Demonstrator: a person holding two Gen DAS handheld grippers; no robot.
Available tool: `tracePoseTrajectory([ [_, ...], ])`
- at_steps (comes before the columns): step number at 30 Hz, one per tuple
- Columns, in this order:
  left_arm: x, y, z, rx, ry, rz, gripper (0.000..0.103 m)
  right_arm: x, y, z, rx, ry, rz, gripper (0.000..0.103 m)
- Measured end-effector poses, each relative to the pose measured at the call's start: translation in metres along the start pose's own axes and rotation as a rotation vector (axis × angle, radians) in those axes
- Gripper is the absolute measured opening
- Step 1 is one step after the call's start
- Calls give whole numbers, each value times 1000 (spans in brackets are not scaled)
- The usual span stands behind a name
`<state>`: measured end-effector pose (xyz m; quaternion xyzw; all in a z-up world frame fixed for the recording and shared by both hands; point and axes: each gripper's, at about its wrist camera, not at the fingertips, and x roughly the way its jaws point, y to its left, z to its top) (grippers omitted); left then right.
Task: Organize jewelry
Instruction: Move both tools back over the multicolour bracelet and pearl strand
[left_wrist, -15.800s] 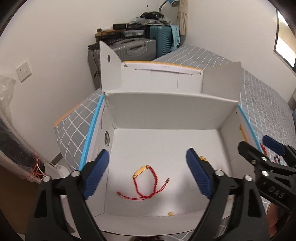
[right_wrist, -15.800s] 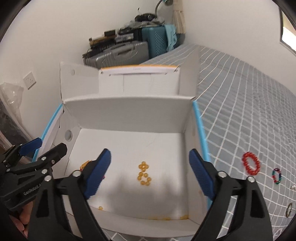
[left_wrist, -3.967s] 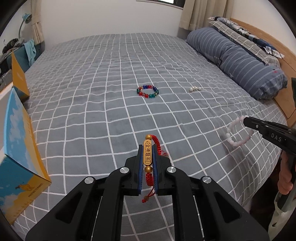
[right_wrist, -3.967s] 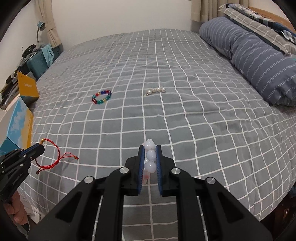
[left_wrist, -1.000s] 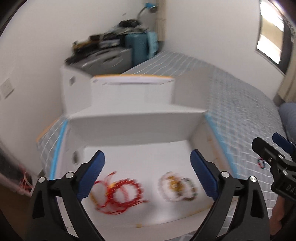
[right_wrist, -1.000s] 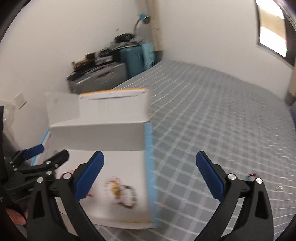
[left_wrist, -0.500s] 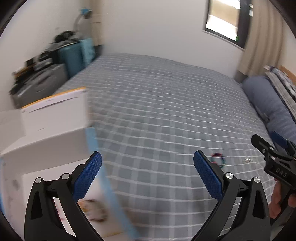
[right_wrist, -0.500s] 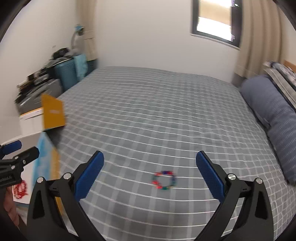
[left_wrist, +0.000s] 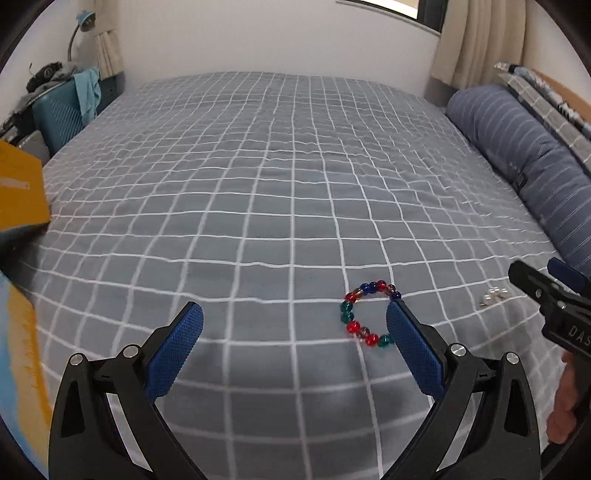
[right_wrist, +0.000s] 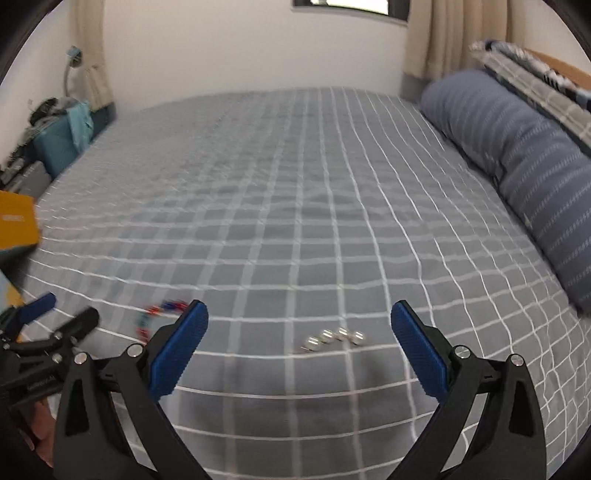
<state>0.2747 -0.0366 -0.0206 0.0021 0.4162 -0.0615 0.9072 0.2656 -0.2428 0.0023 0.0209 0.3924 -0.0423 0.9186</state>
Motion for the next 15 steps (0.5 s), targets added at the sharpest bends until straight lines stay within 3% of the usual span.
tracePoseTrajectory([
  [6,39,-15,-1,-10,18,-13,97,38,-22,-20,27,60,-33,91],
  [11,58,-17,-8,-9,49,-10,97,60,-28,-28,20,102,-53,76],
  [15,66,-18,-11,-8,52,-7,97,65,-28,-30,17,108,-51,73],
])
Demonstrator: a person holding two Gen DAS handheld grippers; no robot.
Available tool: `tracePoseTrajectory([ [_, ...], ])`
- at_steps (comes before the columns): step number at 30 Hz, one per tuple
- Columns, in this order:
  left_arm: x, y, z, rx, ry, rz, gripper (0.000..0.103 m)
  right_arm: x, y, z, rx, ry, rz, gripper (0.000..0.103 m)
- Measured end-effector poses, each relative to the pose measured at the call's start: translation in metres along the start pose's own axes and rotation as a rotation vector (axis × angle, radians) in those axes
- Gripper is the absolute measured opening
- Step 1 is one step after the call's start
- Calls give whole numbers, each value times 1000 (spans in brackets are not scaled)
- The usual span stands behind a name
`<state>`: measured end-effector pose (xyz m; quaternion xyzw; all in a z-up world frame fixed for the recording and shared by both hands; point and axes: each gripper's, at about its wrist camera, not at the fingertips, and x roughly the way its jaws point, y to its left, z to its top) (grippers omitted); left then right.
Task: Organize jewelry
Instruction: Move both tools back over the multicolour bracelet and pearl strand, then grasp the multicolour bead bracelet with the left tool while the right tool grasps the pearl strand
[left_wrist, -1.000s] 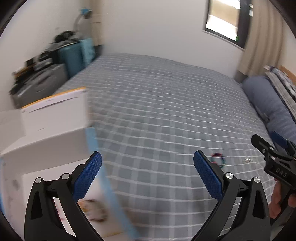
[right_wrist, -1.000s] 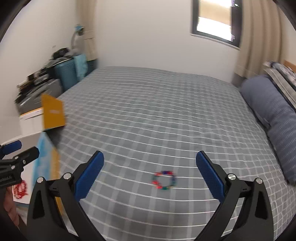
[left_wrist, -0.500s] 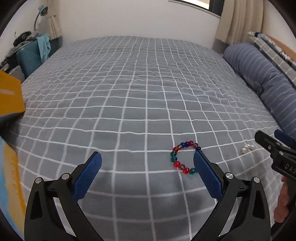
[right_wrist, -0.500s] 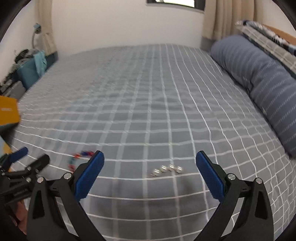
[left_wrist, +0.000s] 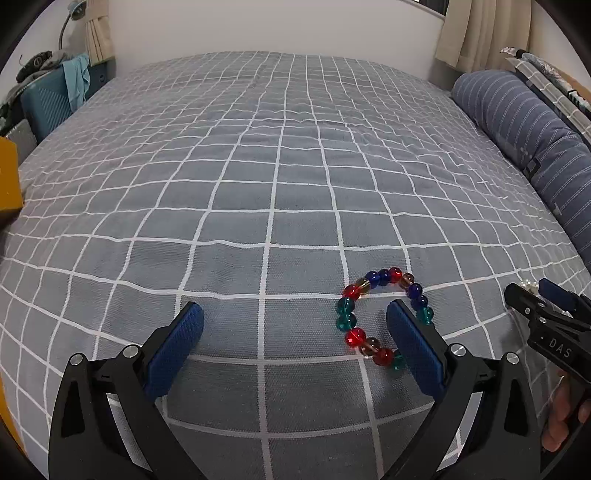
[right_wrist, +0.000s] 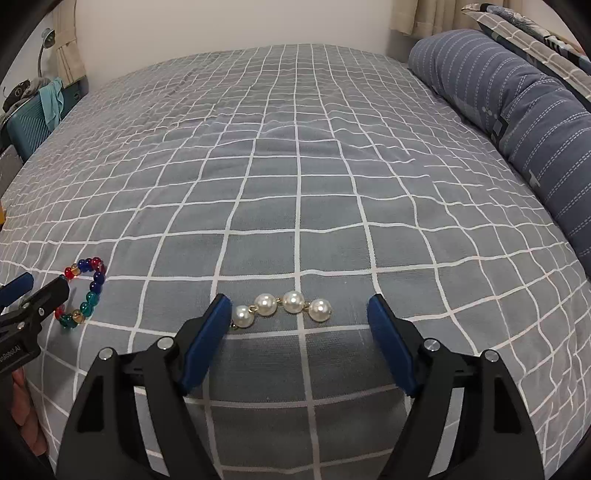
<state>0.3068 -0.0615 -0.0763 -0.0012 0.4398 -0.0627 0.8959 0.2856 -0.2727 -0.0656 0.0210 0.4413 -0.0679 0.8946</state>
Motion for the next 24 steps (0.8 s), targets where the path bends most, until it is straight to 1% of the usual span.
tracePoseTrajectory([
  [3,-2,2,-1,5,2,12,96,1,0,1,-12,-6,2,65],
  [4,-2,3,-1,5,3,17,93,1,1,1,-18,-7,2,62],
  [5,-2,4,-2,3,5,23,87,1,3,1,-25,-7,4,58],
  [6,-1,5,-2,0,5,25,84,1,4,1,-30,-7,8,55],
  [7,-1,6,-2,-3,4,26,77,0,5,0,-33,-7,12,50],
  [8,-2,6,-1,-3,2,28,68,0,5,1,-35,-6,17,45],
  [9,-3,6,-2,-1,-1,29,63,0,6,1,-38,-4,22,42],
  [11,-5,6,-2,1,-2,33,45,0,7,1,-43,-1,30,30],
  [12,-5,5,-3,3,-1,33,40,0,7,1,-45,0,34,27],
  [14,-6,5,-2,6,7,29,22,-1,9,1,-51,5,49,15],
  [15,-7,5,-2,8,14,21,17,-1,9,1,-53,5,54,10],
  [16,-8,6,-2,8,18,22,13,-2,9,1,-56,8,58,11],
  [19,-12,11,0,-12,28,4,9,-5,9,1,-58,6,58,11],
  [21,-15,14,2,-26,35,-12,9,-6,9,2,-54,5,60,11],
  [24,-21,16,3,-30,34,-14,9,-10,6,4,-36,4,69,11],
])
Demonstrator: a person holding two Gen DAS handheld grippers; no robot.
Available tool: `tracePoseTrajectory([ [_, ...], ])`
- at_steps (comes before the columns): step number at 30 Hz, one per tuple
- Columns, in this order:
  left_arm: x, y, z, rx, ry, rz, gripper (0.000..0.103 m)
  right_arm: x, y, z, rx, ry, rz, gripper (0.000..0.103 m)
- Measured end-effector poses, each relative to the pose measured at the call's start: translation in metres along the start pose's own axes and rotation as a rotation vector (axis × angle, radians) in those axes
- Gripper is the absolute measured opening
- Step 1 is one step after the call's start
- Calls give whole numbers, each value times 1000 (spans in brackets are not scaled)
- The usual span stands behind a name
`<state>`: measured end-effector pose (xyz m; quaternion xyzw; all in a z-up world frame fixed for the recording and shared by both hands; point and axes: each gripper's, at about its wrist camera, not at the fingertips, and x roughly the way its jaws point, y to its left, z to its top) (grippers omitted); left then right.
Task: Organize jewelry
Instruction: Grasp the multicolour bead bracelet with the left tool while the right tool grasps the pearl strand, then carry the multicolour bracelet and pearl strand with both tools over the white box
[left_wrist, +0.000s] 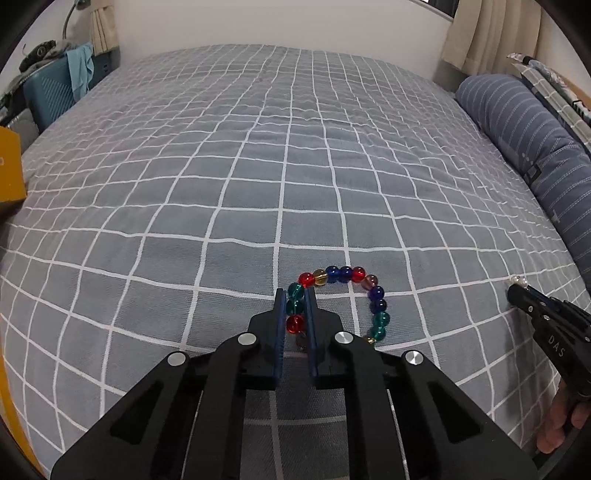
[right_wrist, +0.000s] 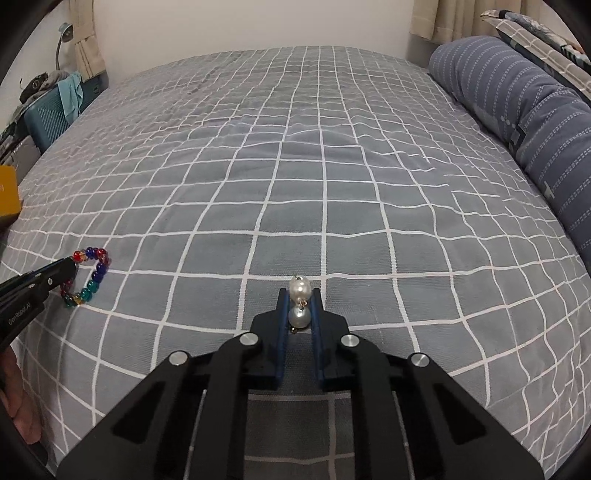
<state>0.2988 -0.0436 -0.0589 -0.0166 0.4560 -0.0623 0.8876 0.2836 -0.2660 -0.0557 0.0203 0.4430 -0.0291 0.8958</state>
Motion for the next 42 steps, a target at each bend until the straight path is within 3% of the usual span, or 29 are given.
tracePoseTrajectory([
  [11,-30,3,5,-11,0,1,9,-25,-5,3,34,-29,4,11],
  [22,-74,22,9,-31,-10,5,9,-75,2,8,75,-40,16,11],
  [32,-137,41,6,-27,-63,4,9,-134,42,6,54,-61,47,11],
  [42,-202,76,3,-38,-109,46,9,-192,124,10,-37,-118,150,11],
])
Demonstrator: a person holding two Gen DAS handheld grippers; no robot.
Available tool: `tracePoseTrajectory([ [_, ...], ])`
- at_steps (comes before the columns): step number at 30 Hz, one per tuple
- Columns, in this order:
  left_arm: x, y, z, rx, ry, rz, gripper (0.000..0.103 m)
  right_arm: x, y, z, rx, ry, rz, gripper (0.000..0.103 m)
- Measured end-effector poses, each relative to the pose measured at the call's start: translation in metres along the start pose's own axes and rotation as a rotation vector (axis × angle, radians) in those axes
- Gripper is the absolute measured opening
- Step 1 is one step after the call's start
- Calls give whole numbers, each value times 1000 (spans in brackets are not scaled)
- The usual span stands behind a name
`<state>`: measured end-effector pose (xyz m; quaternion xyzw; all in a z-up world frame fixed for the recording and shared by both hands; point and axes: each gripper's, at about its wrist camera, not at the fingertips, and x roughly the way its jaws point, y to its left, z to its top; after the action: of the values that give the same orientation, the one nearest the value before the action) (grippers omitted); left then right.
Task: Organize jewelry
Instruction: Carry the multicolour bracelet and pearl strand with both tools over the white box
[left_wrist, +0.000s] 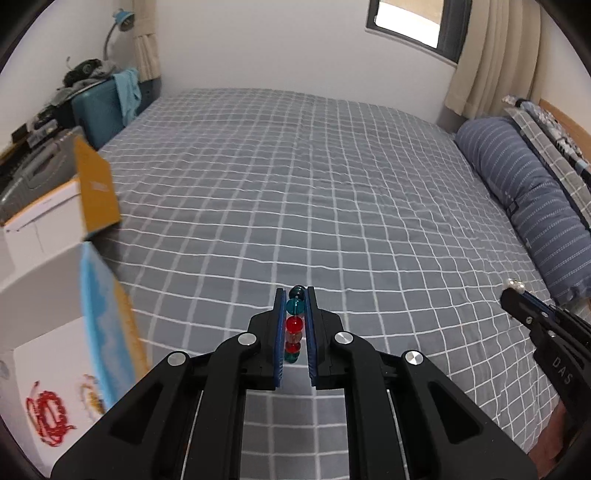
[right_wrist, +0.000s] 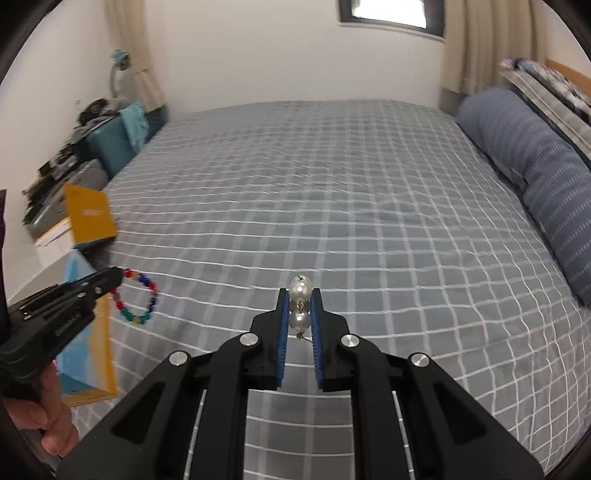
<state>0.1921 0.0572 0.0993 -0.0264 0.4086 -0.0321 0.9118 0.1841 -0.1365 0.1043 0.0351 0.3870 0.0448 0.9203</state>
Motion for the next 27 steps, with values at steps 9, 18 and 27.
tracePoseTrajectory([
  [9,-73,63,2,-40,-88,77,9,-12,100,12,-133,-37,124,11],
  [18,-120,137,-15,-124,-120,172,9,-13,207,12,-275,-33,261,11],
  [27,-133,229,-56,-240,-63,296,9,-5,311,-13,-420,15,362,11],
])
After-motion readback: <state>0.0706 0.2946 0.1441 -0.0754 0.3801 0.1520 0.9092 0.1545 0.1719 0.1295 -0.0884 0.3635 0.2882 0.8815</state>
